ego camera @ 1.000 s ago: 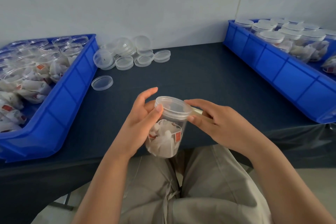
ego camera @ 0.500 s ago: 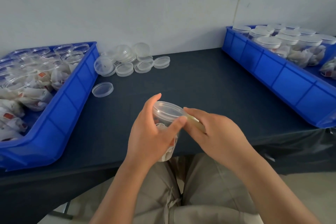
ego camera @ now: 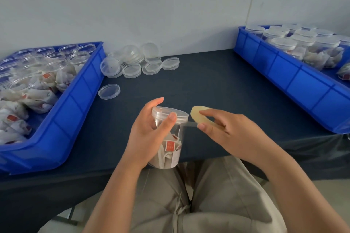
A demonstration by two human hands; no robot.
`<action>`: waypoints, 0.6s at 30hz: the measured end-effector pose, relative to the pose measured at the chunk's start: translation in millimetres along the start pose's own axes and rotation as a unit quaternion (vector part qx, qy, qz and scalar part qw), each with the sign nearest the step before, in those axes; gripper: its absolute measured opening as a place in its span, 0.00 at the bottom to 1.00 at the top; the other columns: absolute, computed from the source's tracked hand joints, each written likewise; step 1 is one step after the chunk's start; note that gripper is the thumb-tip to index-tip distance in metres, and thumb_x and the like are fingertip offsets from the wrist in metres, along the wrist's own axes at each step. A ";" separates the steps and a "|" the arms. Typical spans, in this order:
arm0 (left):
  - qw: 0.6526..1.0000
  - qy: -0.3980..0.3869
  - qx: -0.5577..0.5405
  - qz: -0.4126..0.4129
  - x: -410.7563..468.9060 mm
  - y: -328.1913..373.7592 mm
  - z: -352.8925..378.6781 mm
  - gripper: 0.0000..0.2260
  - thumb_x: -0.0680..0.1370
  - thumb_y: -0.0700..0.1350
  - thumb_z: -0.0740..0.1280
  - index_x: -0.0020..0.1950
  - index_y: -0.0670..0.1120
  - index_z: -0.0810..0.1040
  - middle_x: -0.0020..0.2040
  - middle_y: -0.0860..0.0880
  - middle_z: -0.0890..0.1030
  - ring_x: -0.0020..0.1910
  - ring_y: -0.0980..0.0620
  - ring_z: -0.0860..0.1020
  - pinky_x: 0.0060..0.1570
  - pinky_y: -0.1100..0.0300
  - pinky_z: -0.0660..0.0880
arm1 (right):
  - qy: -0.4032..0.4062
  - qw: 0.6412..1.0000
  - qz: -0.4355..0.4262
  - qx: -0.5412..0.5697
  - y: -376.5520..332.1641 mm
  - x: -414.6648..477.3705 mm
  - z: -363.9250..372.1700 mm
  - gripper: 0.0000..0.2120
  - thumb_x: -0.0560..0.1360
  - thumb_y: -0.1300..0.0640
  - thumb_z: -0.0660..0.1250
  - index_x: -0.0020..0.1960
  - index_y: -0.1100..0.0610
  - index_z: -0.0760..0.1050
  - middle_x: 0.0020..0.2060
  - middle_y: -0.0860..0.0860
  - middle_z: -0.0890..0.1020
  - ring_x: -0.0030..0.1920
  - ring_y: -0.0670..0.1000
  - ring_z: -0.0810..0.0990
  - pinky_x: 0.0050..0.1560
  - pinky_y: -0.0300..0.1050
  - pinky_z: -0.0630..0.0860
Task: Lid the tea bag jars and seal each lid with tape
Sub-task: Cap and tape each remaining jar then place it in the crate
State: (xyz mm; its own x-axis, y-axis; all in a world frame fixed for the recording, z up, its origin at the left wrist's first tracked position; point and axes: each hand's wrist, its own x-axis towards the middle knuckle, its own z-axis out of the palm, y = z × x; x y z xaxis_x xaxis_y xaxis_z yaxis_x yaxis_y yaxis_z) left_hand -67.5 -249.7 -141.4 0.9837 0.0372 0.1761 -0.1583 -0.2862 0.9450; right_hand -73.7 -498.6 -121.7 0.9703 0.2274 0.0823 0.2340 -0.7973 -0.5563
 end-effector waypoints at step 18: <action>0.991 -0.076 -0.075 0.076 15.9 -19.0 1.5 0.34 0.73 0.68 0.75 0.72 0.49 0.78 0.63 0.48 0.85 0.64 0.44 0.83 0.60 0.52 0.83 | -0.018 0.996 -0.049 0.072 -5.8 0.6 7.5 0.24 0.79 0.22 0.51 0.73 0.23 0.66 0.62 0.21 0.77 0.60 0.33 0.79 0.56 0.39 0.78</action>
State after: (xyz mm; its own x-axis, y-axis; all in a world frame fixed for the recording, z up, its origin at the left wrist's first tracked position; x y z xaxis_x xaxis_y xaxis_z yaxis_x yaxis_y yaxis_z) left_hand -48.7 -245.2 -156.9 0.9473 -0.1428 0.2868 -0.3053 -0.1309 0.9432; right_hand -74.9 -489.6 -124.6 0.9397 0.3223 0.1143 0.3143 -0.6820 -0.6604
